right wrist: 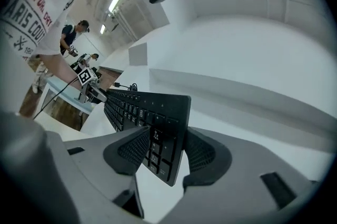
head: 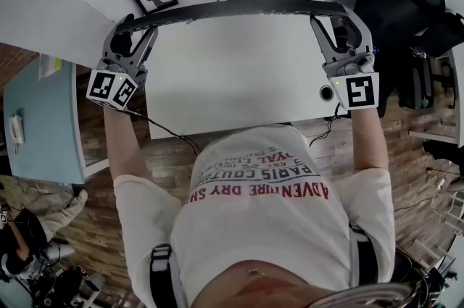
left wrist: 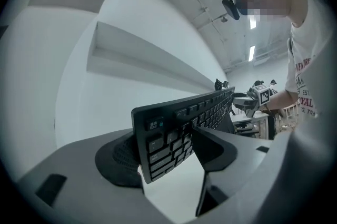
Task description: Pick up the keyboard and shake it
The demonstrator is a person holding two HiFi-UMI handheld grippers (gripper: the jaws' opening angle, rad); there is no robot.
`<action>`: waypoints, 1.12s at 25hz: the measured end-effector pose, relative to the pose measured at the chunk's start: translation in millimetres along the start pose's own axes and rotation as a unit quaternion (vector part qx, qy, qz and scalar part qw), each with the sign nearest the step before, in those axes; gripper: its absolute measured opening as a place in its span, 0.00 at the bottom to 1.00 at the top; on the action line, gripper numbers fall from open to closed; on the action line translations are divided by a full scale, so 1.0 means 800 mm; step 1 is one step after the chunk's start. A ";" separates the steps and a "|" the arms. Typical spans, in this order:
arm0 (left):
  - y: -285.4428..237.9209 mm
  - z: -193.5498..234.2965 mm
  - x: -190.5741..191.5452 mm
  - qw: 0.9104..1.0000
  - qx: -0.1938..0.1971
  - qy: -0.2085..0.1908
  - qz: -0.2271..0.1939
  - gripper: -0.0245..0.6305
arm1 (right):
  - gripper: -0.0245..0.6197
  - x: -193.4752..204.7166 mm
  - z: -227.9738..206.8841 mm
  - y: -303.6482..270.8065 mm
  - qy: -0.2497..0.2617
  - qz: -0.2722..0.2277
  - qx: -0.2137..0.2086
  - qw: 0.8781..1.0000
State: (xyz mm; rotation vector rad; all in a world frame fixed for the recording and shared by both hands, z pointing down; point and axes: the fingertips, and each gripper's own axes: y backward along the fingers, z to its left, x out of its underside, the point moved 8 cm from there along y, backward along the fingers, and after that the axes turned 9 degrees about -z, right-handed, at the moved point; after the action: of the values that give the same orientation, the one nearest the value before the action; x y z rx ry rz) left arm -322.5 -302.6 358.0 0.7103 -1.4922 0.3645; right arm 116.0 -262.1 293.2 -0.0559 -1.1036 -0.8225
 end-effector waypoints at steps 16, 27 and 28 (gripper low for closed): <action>0.016 0.014 0.037 0.999 0.018 0.034 0.012 0.50 | 0.38 -0.017 0.044 0.016 0.184 -0.045 -0.002 0.982; 0.011 0.000 0.029 1.000 -0.002 0.013 0.026 0.50 | 0.38 0.003 0.027 0.016 0.062 0.007 0.009 0.998; 0.011 -0.003 0.027 1.000 -0.006 0.009 0.027 0.50 | 0.38 0.004 0.024 0.015 0.042 0.014 0.008 0.999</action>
State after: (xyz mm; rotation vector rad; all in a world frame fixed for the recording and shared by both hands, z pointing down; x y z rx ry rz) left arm -324.8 -298.9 380.8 0.6576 -1.4980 0.4017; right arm 109.3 -247.3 309.3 -0.0227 -1.0291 -0.7845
